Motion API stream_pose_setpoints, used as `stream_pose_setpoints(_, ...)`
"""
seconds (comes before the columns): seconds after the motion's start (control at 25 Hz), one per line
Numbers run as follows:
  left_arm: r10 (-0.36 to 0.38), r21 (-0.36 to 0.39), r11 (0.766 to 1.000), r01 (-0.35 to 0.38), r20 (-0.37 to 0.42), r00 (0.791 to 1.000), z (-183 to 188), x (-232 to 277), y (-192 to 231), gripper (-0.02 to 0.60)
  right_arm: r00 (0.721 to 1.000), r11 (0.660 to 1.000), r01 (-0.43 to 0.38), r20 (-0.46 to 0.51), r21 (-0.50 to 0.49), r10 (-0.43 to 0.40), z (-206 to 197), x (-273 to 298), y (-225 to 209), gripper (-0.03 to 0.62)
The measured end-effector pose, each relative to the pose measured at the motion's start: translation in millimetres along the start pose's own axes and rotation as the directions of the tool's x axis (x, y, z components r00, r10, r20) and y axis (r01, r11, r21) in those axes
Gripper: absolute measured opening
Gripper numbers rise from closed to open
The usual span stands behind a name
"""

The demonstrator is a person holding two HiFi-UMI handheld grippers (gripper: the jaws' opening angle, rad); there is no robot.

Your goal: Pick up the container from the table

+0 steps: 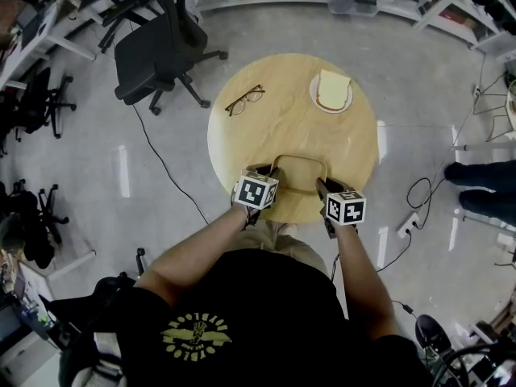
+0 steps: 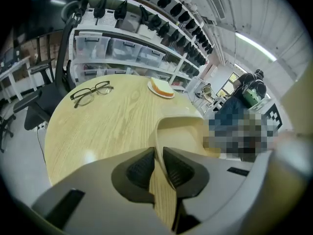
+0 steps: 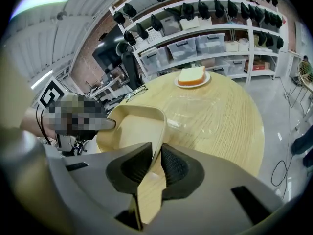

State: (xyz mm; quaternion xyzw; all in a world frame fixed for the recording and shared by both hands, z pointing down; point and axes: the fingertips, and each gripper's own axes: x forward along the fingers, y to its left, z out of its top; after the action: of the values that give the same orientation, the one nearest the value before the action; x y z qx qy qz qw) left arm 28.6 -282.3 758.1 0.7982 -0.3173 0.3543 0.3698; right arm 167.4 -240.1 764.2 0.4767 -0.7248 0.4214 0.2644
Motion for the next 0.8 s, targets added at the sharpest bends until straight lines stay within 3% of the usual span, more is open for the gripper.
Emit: stream_pose_setpoints(0.8,0.039,0.065,0.997,-0.052,0.192,0.981,41.5,-62.4,-53.2,0.066,0.991,0.987,-0.010,0.132,-0.162,0.032,46.5,-83.4,16.0,0.077)
